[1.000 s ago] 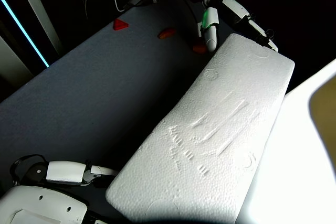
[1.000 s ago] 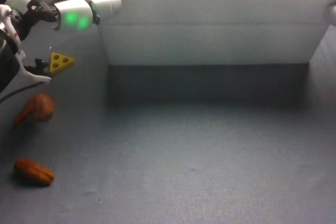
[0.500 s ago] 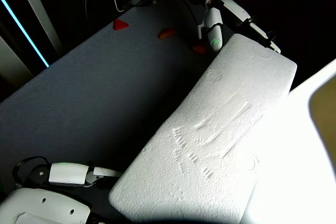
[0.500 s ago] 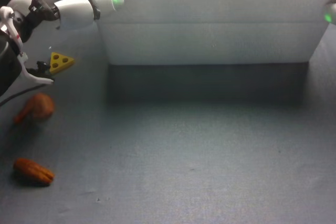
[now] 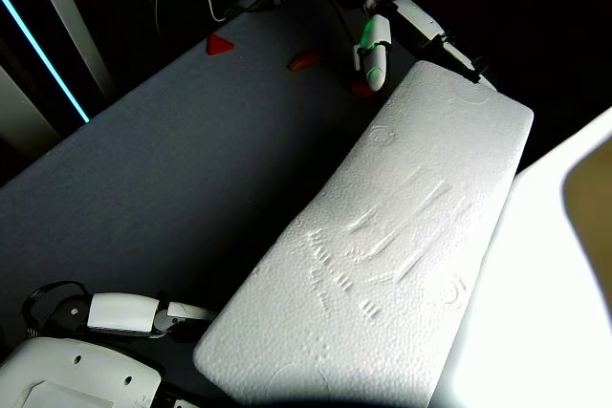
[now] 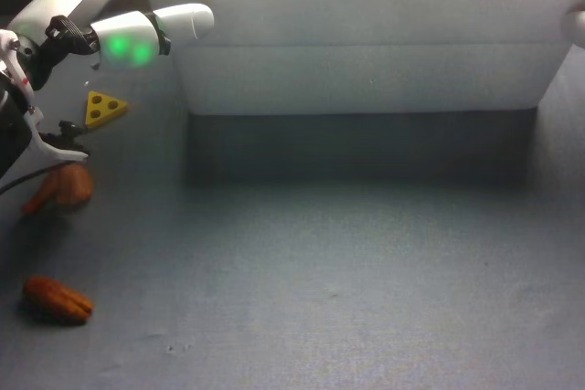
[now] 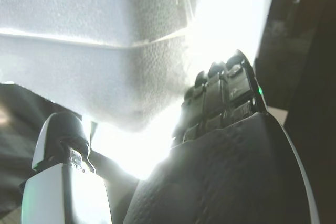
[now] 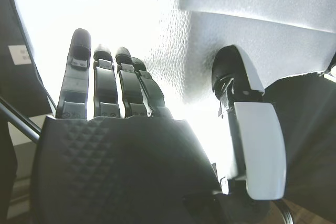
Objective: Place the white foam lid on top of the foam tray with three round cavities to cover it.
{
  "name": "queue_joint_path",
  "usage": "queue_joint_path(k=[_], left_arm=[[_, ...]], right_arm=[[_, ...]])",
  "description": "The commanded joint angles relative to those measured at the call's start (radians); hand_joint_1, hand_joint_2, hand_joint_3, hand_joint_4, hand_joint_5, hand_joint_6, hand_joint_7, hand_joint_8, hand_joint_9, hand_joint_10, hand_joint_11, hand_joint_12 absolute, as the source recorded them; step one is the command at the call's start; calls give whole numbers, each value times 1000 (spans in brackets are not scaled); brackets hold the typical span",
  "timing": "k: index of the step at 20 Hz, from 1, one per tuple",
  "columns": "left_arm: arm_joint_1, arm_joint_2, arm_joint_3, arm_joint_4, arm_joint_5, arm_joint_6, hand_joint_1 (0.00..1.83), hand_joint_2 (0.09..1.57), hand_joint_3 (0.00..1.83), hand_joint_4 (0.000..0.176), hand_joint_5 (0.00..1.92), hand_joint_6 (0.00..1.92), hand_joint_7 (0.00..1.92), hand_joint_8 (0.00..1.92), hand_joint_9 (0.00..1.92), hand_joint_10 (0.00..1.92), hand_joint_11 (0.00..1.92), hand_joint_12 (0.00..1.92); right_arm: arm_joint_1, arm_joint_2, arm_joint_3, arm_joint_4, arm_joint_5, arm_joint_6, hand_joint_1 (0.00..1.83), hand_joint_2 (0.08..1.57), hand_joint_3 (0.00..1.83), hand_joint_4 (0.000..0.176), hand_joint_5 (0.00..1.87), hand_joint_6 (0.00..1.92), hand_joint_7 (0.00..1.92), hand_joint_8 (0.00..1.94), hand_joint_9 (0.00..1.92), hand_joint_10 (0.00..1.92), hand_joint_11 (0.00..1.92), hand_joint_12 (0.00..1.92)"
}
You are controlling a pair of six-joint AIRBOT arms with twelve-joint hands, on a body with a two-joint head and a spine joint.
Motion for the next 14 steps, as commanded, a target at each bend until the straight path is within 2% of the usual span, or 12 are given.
queue_joint_path(k=[1, 4, 5, 7, 8, 9, 11, 12, 13, 14], left_arm=[[-2, -5, 2, 29, -62, 5, 451, 1060, 9, 0, 9, 2, 0, 0, 0, 0, 0, 0], [-3, -7, 5, 27, -61, 5, 450, 1060, 8, 0, 10, 2, 0, 0, 0, 0, 0, 0], [-3, -7, 6, 26, -63, 5, 436, 1070, 12, 0, 10, 2, 0, 0, 0, 0, 5, 2], [-2, -6, 6, 25, -64, 5, 436, 1070, 12, 0, 10, 2, 0, 0, 0, 0, 5, 2], [-2, -6, 7, 23, -66, 5, 454, 1079, 14, 0, 15, 4, 0, 0, 0, 0, 5, 3], [-1, -6, 7, 22, -67, 5, 432, 1072, 10, 9, 18, 5, 0, 0, 0, 0, 26, 13], [1, -5, 7, 20, -68, 6, 419, 1075, 8, 6, 11, 1, 0, 0, 0, 0, 55, 34], [4, -5, 7, 17, -68, 7, 419, 1090, 0, 0, 5, 1, 0, 0, 0, 0, 11, 189], [9, -4, 7, 10, -70, 8, 402, 1083, 0, 9, 9, 1, 0, 0, 0, 0, 1, 286], [11, -3, 7, 7, -70, 9, 419, 1098, 0, 1, 7, 0, 0, 0, 0, 0, 0, 231]], right_arm=[[-5, 7, -7, -30, 75, -3, 440, 1251, 1, 0, 0, 0, 0, 0, 0, 0, 0, 268], [-6, 12, -8, -28, 78, -3, 442, 1251, 1, 0, 0, 0, 0, 0, 0, 0, 0, 259], [-6, 16, -9, -27, 80, -3, 428, 1248, 0, 0, 0, 0, 0, 0, 0, 0, 0, 434], [-6, 26, -15, -24, 88, -3, 428, 1248, 0, 0, 0, 0, 0, 0, 0, 0, 0, 434], [-7, 31, -17, -23, 91, -4, 443, 1245, 0, 0, 0, 0, 0, 0, 0, 0, 0, 537], [-7, 37, -20, -18, 92, -10, 488, 1238, 0, 0, 0, 0, 0, 0, 0, 0, 0, 398], [-7, 47, -30, 3, 92, -47, 418, 1237, 2, 0, 0, 0, 0, 0, 0, 0, 0, 29], [-7, 51, -33, 8, 92, -57, 417, 1256, 9, 0, 0, 0, 0, 0, 0, 0, 0, 0], [-7, 52, -34, 9, 92, -57, 420, 1261, 11, 0, 0, 0, 0, 0, 0, 0, 0, 0], [-7, 53, -34, 9, 92, -57, 440, 1253, 5, 0, 0, 0, 0, 0, 0, 0, 0, 0]])
